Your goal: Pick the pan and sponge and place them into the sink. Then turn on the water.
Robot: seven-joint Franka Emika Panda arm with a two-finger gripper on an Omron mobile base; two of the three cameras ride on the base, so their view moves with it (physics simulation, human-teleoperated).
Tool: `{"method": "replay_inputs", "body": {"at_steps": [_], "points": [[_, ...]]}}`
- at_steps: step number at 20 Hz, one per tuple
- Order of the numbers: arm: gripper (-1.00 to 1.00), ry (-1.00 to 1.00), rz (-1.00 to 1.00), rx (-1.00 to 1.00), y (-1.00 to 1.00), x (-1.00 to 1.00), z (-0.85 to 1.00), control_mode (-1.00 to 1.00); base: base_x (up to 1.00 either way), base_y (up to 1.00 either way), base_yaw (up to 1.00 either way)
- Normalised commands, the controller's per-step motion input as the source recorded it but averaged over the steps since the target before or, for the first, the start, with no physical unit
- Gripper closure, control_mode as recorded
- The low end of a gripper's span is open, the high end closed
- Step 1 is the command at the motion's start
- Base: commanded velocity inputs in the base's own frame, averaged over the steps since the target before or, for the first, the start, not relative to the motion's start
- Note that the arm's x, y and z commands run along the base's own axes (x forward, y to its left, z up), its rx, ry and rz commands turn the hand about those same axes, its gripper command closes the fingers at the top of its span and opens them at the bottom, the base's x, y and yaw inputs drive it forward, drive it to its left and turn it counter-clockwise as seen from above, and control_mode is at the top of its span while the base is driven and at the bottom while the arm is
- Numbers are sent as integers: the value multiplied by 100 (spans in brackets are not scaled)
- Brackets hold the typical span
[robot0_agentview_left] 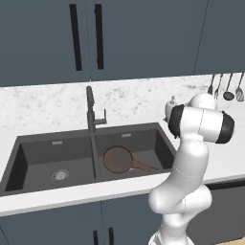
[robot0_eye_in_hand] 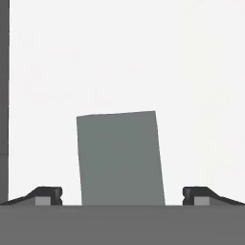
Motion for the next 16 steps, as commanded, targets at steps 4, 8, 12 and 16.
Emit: {"method": "replay_inputs", "body": {"at_steps": [4,8,12,16], "points": [[-100,0,0,0,-22,5,-7,-100,0,0,0],[-100,0,0,0,-1,0,-10,-100,0,0,0],[-100,0,0,0,2,0,-12,-100,0,0,0],[-100,0,0,0,7,0,-1,-100,0,0,0]]}}
